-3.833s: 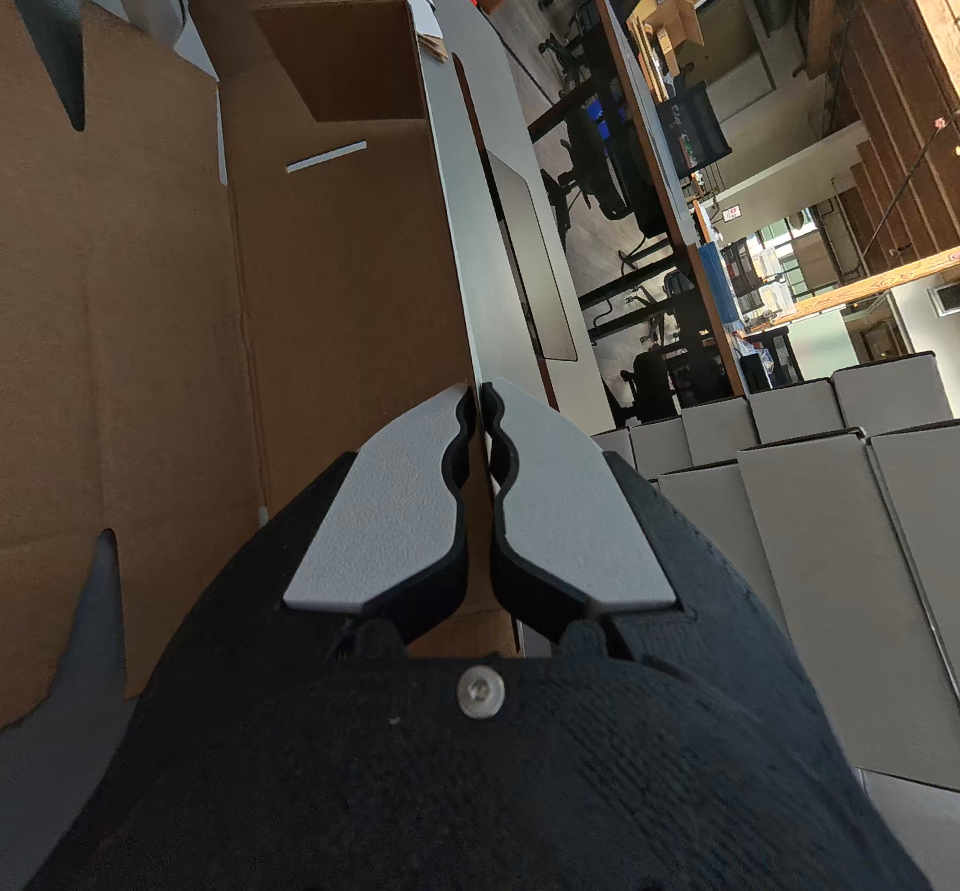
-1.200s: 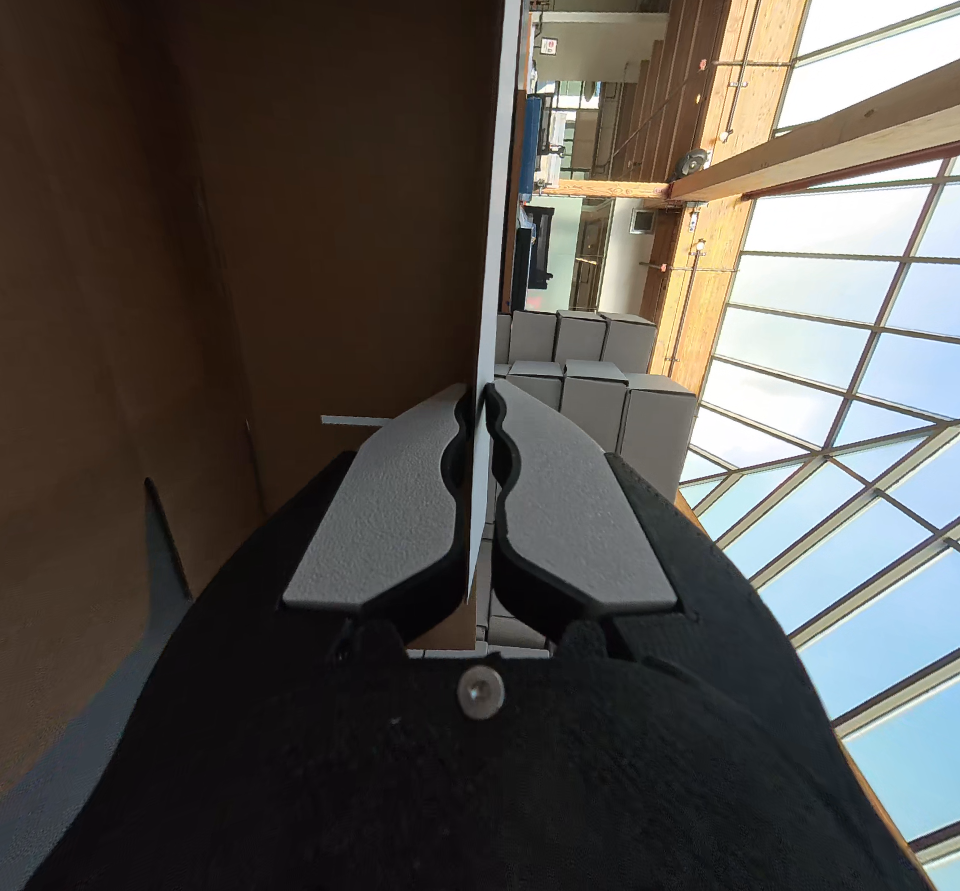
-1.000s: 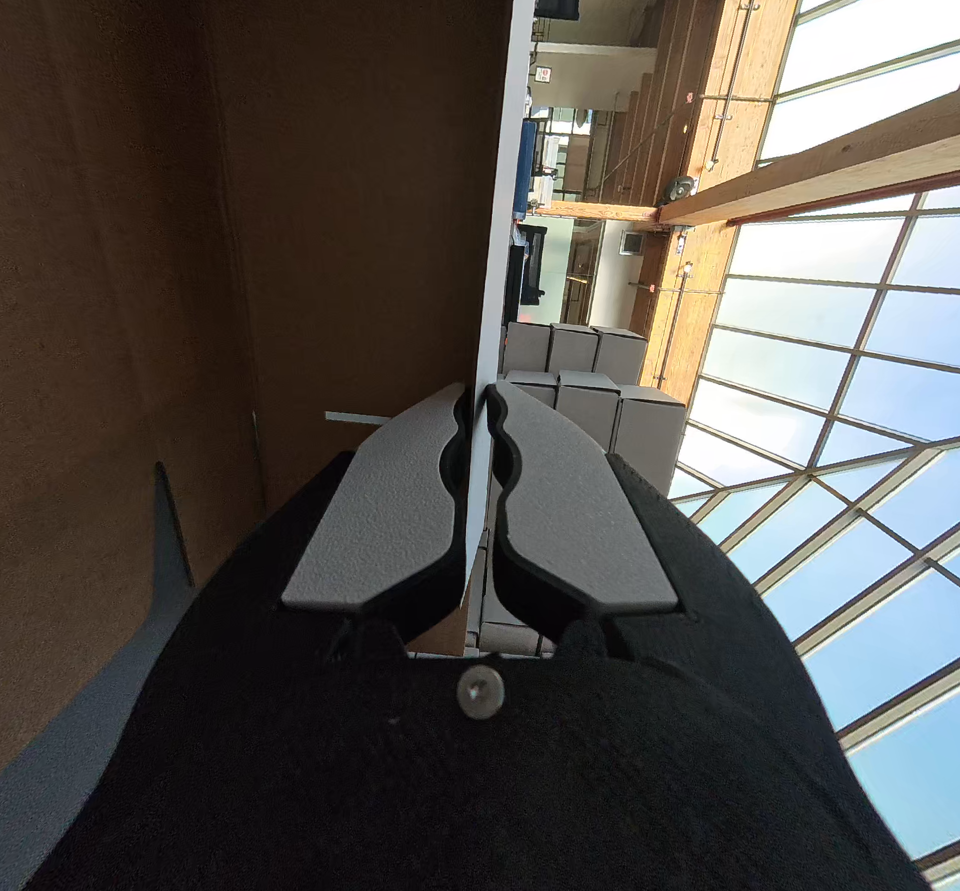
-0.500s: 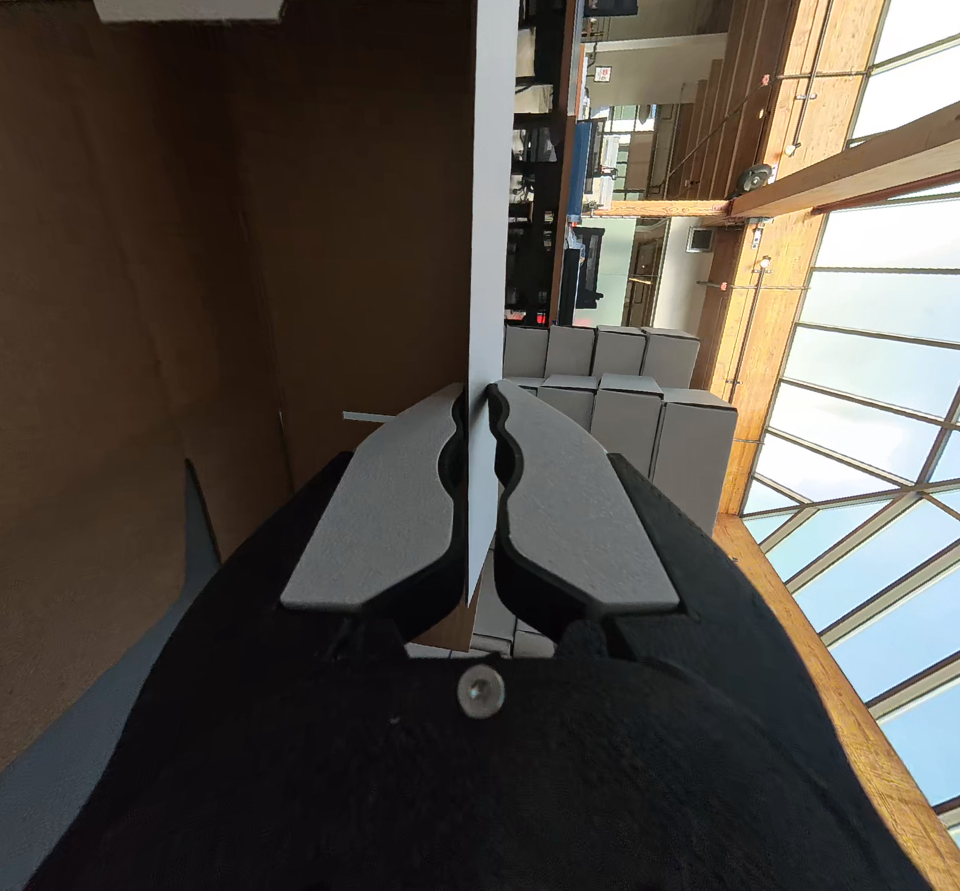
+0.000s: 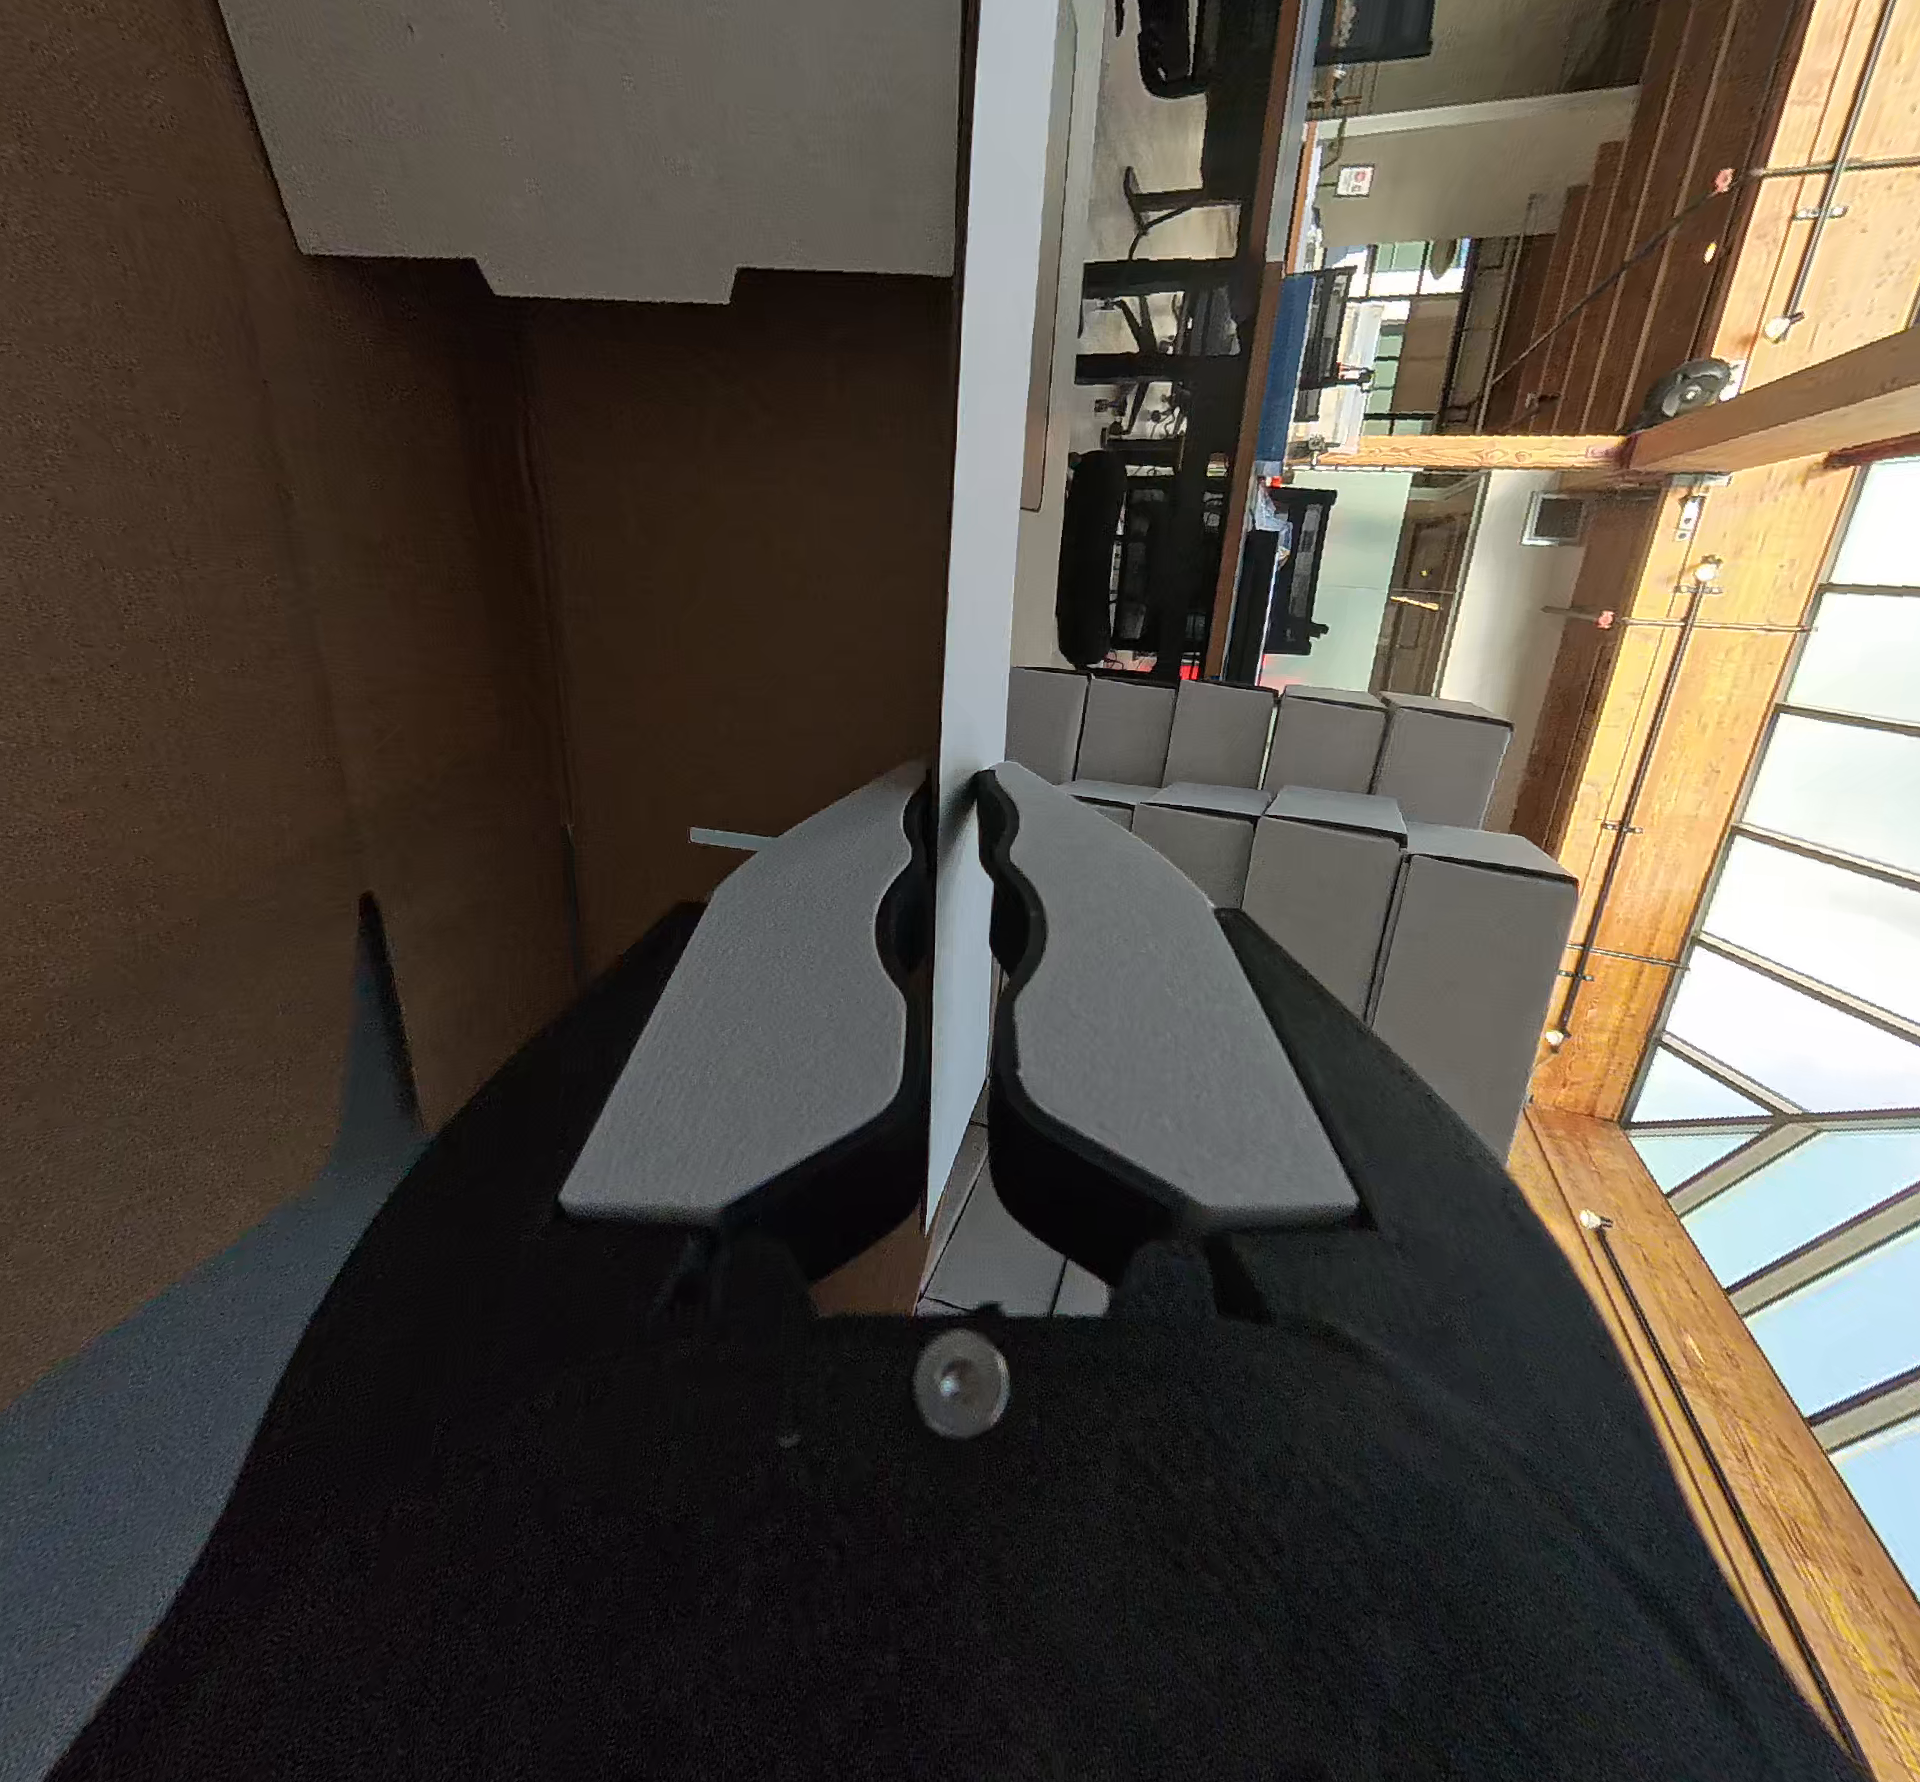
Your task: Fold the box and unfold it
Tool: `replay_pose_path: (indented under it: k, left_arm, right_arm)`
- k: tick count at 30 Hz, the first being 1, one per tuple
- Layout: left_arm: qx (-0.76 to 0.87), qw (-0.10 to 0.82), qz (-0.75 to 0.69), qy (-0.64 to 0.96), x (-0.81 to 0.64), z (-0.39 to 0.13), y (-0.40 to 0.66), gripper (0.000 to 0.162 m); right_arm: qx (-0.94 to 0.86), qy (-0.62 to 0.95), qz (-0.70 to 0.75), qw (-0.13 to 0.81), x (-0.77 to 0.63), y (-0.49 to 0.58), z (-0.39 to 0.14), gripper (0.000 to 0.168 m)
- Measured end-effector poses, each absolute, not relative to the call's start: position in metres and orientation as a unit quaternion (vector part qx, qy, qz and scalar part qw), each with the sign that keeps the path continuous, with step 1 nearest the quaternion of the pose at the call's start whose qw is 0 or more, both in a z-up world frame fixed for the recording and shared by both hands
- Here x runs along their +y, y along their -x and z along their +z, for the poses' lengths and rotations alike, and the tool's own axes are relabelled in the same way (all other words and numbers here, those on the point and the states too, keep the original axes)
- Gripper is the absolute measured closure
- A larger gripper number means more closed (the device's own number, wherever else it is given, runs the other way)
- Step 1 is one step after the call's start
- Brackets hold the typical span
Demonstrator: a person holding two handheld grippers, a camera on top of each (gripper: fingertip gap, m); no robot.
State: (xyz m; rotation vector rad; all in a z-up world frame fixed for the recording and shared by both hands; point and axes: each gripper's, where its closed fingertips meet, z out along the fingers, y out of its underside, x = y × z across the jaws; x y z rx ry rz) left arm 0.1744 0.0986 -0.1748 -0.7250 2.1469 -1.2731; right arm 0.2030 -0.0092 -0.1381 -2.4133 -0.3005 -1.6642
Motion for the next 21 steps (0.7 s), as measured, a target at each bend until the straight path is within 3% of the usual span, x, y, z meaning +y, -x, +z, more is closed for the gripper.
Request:
replay_pose_path:
  k: [5,14,18,21]
  left_arm:
    - [0.793,0.277,-0.44,0.319,0.101,-0.175,-0.185,0.131]
    - [0.769,0.26,-0.382,0.442,0.099,-0.191,-0.205,0.129]
    - [0.74,0.297,-0.373,0.475,0.103,-0.193,-0.217,0.142]
    - [0.723,0.323,-0.374,0.483,0.104,-0.193,-0.219,0.143]
  right_arm:
    - [-0.091,0.852,-0.505,0.099,-0.009,-0.204,-0.136,0.162]
    - [-0.089,0.841,-0.526,0.089,-0.009,-0.2,-0.138,0.161]
    - [-0.061,0.848,-0.515,0.114,-0.009,-0.2,-0.138,0.16]
    - [-0.041,0.852,-0.506,0.127,-0.009,-0.199,-0.138,0.16]
